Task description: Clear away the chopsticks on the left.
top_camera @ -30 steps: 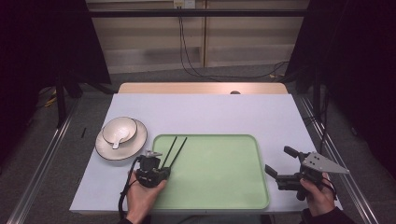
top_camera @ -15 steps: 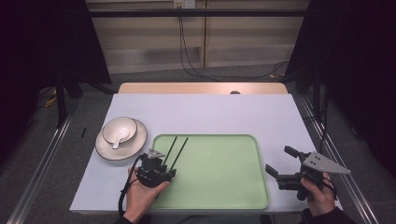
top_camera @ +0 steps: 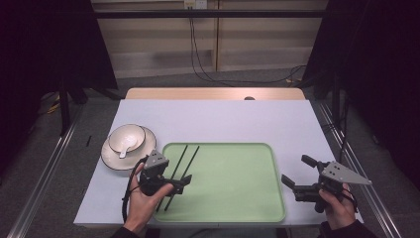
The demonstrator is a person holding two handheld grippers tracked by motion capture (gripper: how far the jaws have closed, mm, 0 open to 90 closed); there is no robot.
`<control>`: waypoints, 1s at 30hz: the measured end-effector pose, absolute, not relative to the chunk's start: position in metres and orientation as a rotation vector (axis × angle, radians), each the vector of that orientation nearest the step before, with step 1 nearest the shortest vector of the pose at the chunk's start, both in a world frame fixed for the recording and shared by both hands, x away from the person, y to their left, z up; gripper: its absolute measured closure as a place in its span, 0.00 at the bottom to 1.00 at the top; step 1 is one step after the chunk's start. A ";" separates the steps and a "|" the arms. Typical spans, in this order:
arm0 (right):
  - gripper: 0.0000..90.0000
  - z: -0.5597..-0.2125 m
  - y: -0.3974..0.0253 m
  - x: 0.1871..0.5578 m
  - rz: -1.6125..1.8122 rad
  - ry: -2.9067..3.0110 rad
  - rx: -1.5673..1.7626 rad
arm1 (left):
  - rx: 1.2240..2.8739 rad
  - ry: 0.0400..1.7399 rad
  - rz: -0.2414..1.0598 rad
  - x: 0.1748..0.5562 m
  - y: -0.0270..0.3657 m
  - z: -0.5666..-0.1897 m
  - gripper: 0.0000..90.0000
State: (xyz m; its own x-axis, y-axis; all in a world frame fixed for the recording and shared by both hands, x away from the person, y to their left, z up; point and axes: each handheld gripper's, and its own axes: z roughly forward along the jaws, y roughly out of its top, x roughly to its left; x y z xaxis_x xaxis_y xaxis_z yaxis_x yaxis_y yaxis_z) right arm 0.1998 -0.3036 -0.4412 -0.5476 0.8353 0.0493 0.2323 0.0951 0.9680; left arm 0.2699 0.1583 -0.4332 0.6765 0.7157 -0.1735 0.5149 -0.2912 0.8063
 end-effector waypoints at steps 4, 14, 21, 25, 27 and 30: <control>0.01 -0.441 -0.304 0.199 1.473 1.842 1.050 | 1.939 0.937 0.325 0.267 0.173 -0.423 0.05; 0.01 -0.441 -0.304 0.200 1.468 1.842 1.048 | 1.878 0.912 0.489 0.239 0.216 -0.417 0.03; 0.01 -0.441 -0.304 0.200 1.471 1.842 1.054 | 1.793 0.969 0.526 0.223 0.245 -0.415 0.03; 0.01 -0.441 -0.304 0.199 1.474 1.842 1.062 | 1.745 1.008 0.544 0.215 0.258 -0.413 0.03; 0.01 -0.441 -0.304 0.199 1.473 1.837 1.065 | 1.730 1.027 0.555 0.212 0.263 -0.414 0.03; 0.01 -0.441 -0.304 0.199 1.476 1.844 1.061 | 1.713 1.050 0.575 0.208 0.270 -0.420 0.03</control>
State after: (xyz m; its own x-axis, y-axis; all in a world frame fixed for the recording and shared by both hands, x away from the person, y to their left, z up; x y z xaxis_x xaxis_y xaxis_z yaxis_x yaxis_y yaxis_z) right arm 0.1990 -0.3043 -0.4410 -0.5403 0.8394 0.0587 0.2414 0.0878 0.9665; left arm 0.2078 0.2699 -0.4196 0.5088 0.8552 -0.0988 0.3770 -0.1182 0.9186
